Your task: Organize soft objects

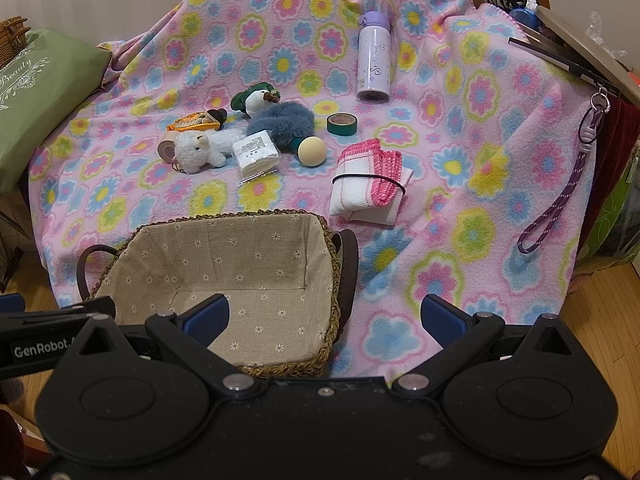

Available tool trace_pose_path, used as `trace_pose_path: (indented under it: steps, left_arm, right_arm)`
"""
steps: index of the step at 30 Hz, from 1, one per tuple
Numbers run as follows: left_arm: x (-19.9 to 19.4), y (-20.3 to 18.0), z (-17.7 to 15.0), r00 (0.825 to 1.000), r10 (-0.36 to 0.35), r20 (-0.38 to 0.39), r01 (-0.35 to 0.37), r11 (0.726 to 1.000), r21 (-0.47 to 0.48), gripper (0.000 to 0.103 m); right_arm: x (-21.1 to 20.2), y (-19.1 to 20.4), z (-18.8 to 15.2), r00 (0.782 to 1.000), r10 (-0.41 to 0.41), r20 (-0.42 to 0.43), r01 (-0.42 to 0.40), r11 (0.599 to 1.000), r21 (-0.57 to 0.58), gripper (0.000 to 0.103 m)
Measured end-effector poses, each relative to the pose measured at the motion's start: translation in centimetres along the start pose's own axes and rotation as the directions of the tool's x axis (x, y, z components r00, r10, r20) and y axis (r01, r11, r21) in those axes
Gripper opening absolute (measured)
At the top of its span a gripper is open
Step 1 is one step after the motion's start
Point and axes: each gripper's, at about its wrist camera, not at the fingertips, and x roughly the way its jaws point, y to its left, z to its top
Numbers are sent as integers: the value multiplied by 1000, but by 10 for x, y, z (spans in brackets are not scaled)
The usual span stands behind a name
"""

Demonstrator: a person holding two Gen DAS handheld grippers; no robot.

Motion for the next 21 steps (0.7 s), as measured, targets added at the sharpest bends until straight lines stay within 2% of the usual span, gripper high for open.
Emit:
trace_pose_path:
  steps: [21]
  left_arm:
    - [1,2,-2,1000,0,-5,0,1000,0,98]
  right_arm:
    - [0,0,0,1000,0,-1,0,1000,0,102]
